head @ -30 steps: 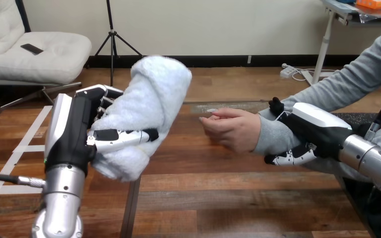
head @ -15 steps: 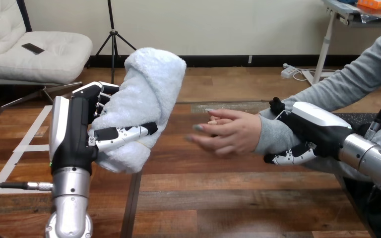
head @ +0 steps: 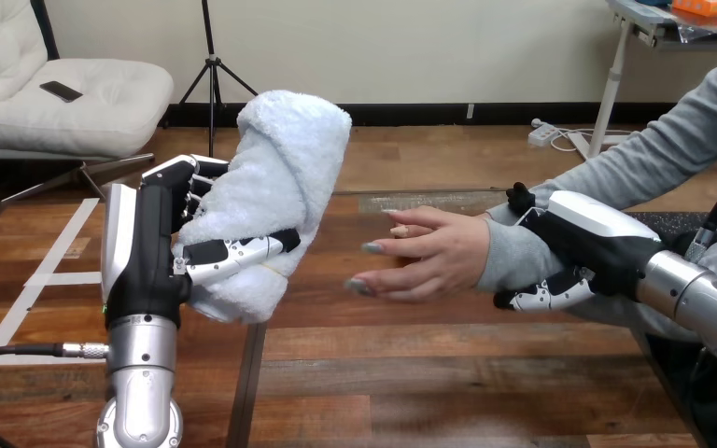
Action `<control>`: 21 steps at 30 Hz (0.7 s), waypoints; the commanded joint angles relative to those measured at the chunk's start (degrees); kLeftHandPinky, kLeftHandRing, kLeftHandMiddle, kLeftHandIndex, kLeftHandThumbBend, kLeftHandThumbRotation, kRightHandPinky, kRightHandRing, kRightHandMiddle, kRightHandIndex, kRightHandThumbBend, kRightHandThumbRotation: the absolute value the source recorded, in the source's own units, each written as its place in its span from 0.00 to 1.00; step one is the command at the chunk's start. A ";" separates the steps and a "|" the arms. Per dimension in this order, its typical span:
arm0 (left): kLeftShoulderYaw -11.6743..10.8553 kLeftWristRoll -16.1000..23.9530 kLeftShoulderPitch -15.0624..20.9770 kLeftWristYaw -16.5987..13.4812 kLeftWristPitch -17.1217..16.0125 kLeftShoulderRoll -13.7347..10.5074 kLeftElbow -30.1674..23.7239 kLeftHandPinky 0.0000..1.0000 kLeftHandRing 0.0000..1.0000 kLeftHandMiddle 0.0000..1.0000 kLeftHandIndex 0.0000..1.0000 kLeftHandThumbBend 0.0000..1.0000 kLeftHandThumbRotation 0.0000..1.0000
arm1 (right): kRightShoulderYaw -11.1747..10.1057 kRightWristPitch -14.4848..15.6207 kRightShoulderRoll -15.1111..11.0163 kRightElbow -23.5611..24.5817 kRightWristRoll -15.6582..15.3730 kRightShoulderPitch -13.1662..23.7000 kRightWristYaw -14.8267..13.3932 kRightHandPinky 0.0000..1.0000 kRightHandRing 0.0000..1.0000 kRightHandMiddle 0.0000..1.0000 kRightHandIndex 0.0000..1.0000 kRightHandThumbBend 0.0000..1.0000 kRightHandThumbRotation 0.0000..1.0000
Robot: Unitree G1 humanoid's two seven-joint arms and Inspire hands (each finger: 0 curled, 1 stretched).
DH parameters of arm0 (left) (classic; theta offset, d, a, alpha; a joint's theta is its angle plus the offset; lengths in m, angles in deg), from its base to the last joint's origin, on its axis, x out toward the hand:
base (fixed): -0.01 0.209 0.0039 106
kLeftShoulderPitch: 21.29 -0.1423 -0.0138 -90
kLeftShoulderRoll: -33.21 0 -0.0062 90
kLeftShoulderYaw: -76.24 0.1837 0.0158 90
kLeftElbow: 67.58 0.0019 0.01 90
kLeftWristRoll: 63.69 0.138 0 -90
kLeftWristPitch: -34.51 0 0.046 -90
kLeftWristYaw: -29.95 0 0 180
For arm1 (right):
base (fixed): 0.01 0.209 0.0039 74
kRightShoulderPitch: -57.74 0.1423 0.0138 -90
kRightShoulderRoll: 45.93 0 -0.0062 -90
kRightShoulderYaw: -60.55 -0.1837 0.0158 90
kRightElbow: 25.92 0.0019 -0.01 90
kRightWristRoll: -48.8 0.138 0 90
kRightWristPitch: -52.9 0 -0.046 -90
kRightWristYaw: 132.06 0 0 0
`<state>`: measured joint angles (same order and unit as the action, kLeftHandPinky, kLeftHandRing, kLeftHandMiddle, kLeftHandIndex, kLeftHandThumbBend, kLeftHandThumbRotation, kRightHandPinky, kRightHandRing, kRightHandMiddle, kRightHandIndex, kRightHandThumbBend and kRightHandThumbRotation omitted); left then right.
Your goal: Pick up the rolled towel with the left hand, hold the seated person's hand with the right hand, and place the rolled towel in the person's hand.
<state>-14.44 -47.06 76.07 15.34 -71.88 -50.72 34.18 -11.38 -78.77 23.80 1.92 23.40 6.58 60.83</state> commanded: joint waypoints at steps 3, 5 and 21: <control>-0.16 0.32 5.20 -1.13 -2.79 0.12 -0.33 0.29 0.35 0.41 0.43 0.55 0.00 | -2.33 -0.86 -0.80 2.02 1.74 3.20 -0.18 0.17 0.20 0.25 0.25 0.61 0.39; -0.20 0.34 5.19 -1.16 -2.99 0.06 -0.29 0.29 0.35 0.41 0.43 0.55 0.00 | -2.30 -0.83 -0.80 1.97 1.69 3.22 -0.14 0.18 0.21 0.25 0.25 0.61 0.38; -0.77 0.22 5.21 -1.21 -4.80 -0.59 0.36 0.29 0.35 0.40 0.43 0.54 0.00 | -1.80 -0.48 -0.82 1.85 0.42 3.42 -0.86 0.26 0.27 0.30 0.30 0.66 0.41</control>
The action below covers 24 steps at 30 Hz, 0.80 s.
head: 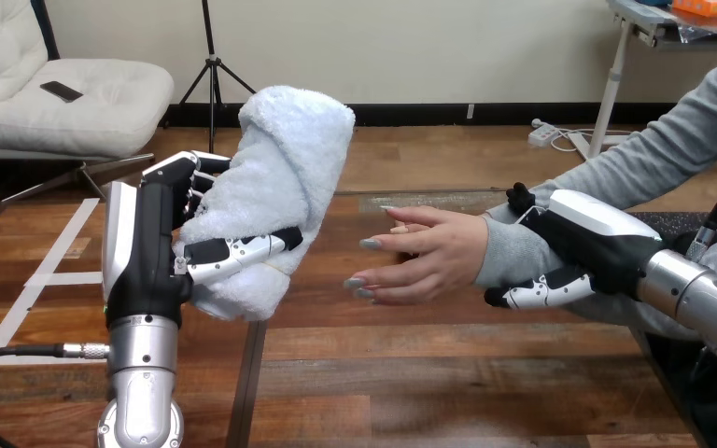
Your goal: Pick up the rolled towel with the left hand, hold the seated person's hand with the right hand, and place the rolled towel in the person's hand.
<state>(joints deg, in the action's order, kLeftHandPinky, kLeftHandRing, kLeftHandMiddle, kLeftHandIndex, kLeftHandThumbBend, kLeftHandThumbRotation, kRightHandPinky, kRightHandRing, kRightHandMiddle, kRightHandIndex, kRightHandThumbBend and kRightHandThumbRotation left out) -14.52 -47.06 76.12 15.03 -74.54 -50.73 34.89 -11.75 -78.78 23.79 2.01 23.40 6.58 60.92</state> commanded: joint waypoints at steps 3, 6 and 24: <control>-0.80 0.03 5.07 -0.73 -2.11 -0.61 -0.54 0.29 0.35 0.40 0.43 0.54 0.00 | -1.36 -0.39 -0.82 1.81 0.24 3.48 -1.13 0.27 0.27 0.31 0.31 0.66 0.42; -0.85 -0.02 5.01 -0.66 -2.12 -0.64 -0.68 0.29 0.34 0.40 0.43 0.54 0.00 | -1.35 -0.32 -0.79 1.79 0.23 3.52 -1.08 0.27 0.28 0.31 0.31 0.66 0.41; -0.94 -0.94 4.95 0.13 -2.96 -0.89 -0.49 0.28 0.34 0.40 0.43 0.55 0.00 | -1.07 -0.16 -0.68 1.41 -0.15 3.82 -1.20 0.29 0.30 0.34 0.34 0.68 0.39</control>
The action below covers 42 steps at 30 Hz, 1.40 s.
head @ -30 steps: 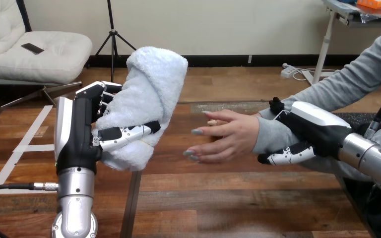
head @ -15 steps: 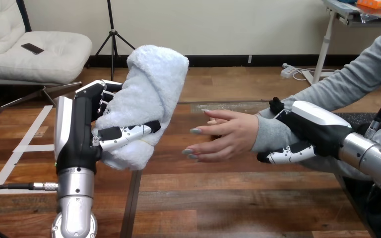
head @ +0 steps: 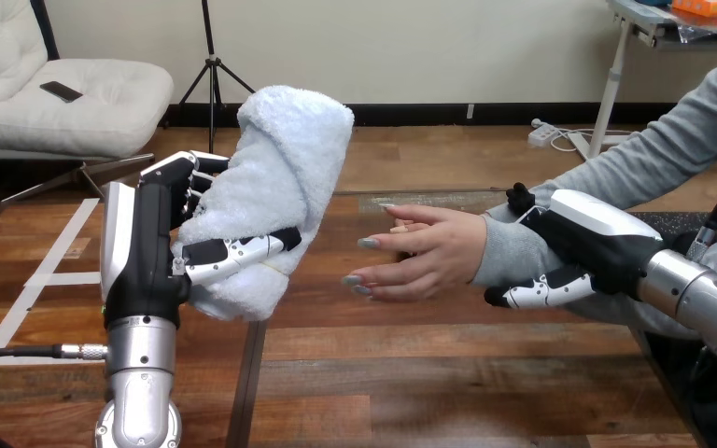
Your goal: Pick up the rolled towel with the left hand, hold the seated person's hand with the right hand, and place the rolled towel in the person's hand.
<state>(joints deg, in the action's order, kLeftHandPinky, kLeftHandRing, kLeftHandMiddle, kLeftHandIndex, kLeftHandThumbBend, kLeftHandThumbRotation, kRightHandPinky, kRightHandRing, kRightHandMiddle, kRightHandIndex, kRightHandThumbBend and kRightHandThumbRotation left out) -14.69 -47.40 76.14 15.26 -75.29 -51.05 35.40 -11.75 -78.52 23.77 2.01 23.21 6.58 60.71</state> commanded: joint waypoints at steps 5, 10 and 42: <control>-0.78 -0.38 4.91 -0.13 -2.30 -0.65 -1.03 0.28 0.34 0.40 0.43 0.55 0.00 | -1.11 -0.41 -0.62 1.31 0.11 3.82 -0.84 0.29 0.30 0.34 0.34 0.69 0.38; -0.77 -0.11 4.92 -0.23 -2.48 -0.78 -1.00 0.28 0.34 0.40 0.43 0.55 0.00 | -1.08 -0.16 -0.62 1.37 0.11 3.83 -0.70 0.29 0.30 0.34 0.34 0.69 0.37; -1.12 0.28 10.79 -6.54 -19.54 0.62 16.44 0.28 0.33 0.39 0.42 0.55 0.00 | -1.05 0.25 -0.60 1.50 0.10 3.72 -0.65 0.30 0.31 0.35 0.35 0.73 0.32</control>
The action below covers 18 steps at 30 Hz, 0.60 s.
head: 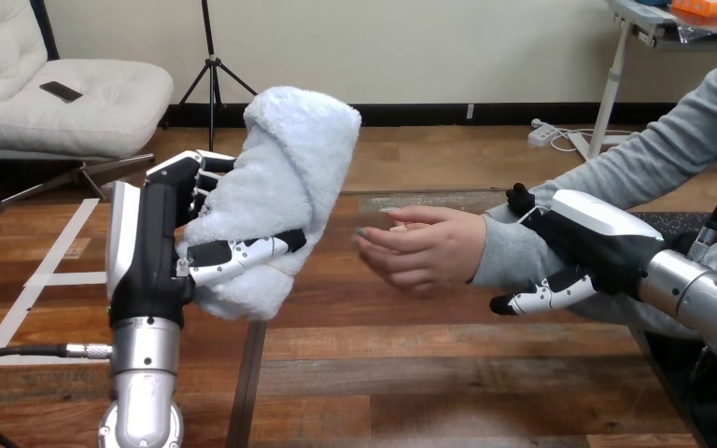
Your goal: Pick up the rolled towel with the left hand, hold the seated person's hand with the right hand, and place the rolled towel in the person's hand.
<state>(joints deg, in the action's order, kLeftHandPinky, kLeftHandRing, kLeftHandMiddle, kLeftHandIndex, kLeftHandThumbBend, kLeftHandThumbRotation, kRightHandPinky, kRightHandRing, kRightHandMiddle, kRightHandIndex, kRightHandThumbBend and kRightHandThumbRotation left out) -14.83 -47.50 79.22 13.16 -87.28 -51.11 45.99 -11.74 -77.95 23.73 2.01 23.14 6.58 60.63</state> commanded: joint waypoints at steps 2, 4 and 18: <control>-0.85 1.72 8.79 -6.84 -10.10 0.76 8.85 0.28 0.33 0.39 0.42 0.55 0.00 | -1.02 -0.25 -0.58 1.55 0.14 3.73 -0.49 0.30 0.31 0.35 0.35 0.73 0.32; -0.67 2.95 9.75 -8.99 -12.26 0.71 11.40 0.30 0.34 0.39 0.41 0.54 0.00 | -0.97 -0.16 -0.61 1.62 0.09 3.73 -0.39 0.30 0.31 0.35 0.35 0.73 0.32; 1.49 9.13 15.35 -20.28 -17.83 1.55 23.82 0.32 0.37 0.41 0.42 0.52 0.00 | -1.33 -0.52 -0.59 1.95 0.86 3.48 0.45 0.29 0.30 0.34 0.34 0.73 0.31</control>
<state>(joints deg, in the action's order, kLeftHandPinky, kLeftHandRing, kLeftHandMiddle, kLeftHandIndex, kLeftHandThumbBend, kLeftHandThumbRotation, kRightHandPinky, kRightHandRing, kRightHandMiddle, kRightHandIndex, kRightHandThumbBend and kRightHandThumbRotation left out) -14.40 -40.26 86.45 -3.39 -101.73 -50.17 66.06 -11.75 -77.91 23.73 2.01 23.17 6.58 60.79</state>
